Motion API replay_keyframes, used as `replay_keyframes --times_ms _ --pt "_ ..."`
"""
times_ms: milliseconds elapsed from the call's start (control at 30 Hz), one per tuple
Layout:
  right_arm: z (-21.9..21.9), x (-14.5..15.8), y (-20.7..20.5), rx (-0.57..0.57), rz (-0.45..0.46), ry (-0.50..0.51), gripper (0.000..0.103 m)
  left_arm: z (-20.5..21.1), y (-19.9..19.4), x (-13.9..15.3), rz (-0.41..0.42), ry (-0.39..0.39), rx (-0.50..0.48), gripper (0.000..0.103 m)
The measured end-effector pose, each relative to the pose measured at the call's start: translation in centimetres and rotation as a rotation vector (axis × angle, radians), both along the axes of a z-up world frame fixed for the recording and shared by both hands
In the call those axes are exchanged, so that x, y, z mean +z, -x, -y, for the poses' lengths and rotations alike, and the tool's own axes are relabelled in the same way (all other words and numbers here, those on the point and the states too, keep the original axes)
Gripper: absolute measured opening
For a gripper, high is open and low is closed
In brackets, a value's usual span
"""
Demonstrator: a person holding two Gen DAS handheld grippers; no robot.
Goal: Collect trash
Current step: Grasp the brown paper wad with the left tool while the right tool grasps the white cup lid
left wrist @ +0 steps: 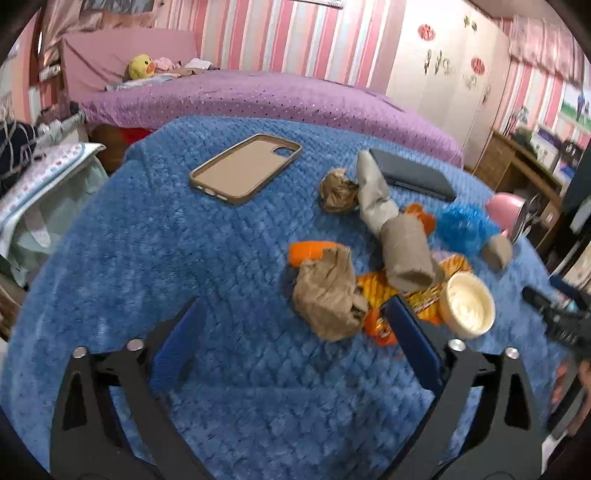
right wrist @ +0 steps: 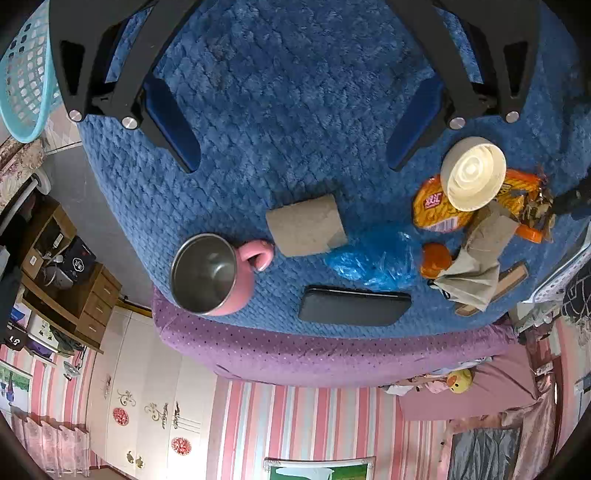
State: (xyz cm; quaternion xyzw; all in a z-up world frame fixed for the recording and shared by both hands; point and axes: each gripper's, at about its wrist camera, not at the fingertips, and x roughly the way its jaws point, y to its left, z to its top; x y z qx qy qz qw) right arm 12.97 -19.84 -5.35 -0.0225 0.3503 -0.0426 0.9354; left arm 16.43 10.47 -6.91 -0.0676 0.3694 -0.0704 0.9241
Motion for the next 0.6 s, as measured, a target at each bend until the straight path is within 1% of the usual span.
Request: replay_keyframes --times_ms 33,67,100,133,167,233,267,333,467,600 --pt "0.0 0.0 0.0 0.0 -0.003 -0.004 0.098 0.1 -0.2 -0.1 -0.005 0.018 -0.005 0.083" --pt "-0.1 -0.1 -0.1 0.001 -0.004 -0.009 0.098 0.2 -0.5 -0.3 -0.015 0.035 -0.016 0.073" --pt "-0.1 -0.1 0.0 0.003 -0.003 -0.011 0.098 0.4 -0.7 -0.4 -0.026 0.044 -0.031 0.06" --pt "-0.3 -0.1 0.0 0.007 -0.003 -0.013 0.098 0.7 -0.9 -0.6 -0.035 0.045 -0.046 0.053" --pt "-0.4 -0.1 0.0 0.01 -0.002 -0.013 0.098 1.1 -1.0 -0.7 -0.042 0.041 -0.067 0.042" --pt "-0.8 -0.1 0.1 0.02 0.001 -0.011 0.098 1.7 -0.7 -0.5 -0.025 0.011 -0.077 0.042" --pt "-1.0 -0.2 0.2 0.024 0.003 -0.011 0.098 2.1 -0.3 -0.1 0.004 -0.027 -0.076 0.041" --pt "-1.5 -0.1 0.3 0.035 0.005 -0.013 0.098 2.2 0.2 0.7 0.039 -0.066 -0.067 0.041" --pt "-2.8 0.0 0.5 0.062 0.013 -0.003 0.098 1.1 1.5 2.7 0.084 -0.114 -0.039 0.041" --pt "-4.3 -0.2 0.5 0.095 0.012 0.014 0.098 -0.5 2.0 3.5 0.101 -0.179 0.006 0.041"
